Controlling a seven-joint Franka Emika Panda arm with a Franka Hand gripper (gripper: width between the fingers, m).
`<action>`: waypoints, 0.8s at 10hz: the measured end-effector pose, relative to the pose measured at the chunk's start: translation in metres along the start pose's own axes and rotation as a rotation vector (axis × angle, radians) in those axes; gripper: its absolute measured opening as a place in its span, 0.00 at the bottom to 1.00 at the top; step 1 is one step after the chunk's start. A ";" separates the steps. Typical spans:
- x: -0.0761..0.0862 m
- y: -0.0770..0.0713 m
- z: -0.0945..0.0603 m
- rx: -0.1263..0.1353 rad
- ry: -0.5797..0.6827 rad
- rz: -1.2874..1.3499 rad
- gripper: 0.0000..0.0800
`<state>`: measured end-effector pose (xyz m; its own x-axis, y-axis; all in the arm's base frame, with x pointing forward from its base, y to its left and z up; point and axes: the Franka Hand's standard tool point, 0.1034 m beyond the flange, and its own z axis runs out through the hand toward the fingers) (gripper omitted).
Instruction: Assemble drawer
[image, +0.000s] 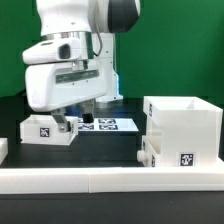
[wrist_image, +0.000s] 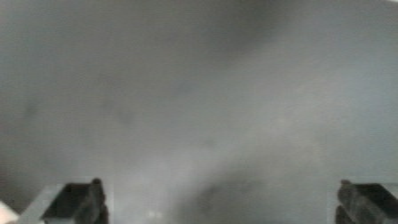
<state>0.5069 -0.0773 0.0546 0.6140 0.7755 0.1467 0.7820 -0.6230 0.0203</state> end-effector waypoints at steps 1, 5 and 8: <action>-0.011 -0.006 -0.003 -0.004 -0.007 0.092 0.81; -0.024 -0.010 -0.012 -0.010 -0.012 0.410 0.81; -0.023 -0.011 -0.012 -0.008 -0.009 0.535 0.81</action>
Offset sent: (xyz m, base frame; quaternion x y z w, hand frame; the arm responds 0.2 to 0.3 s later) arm 0.0000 0.0000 0.0000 0.0000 0.0000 0.1296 0.9916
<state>0.4828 -0.0897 0.0624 0.9275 0.3504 0.1302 0.3589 -0.9322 -0.0476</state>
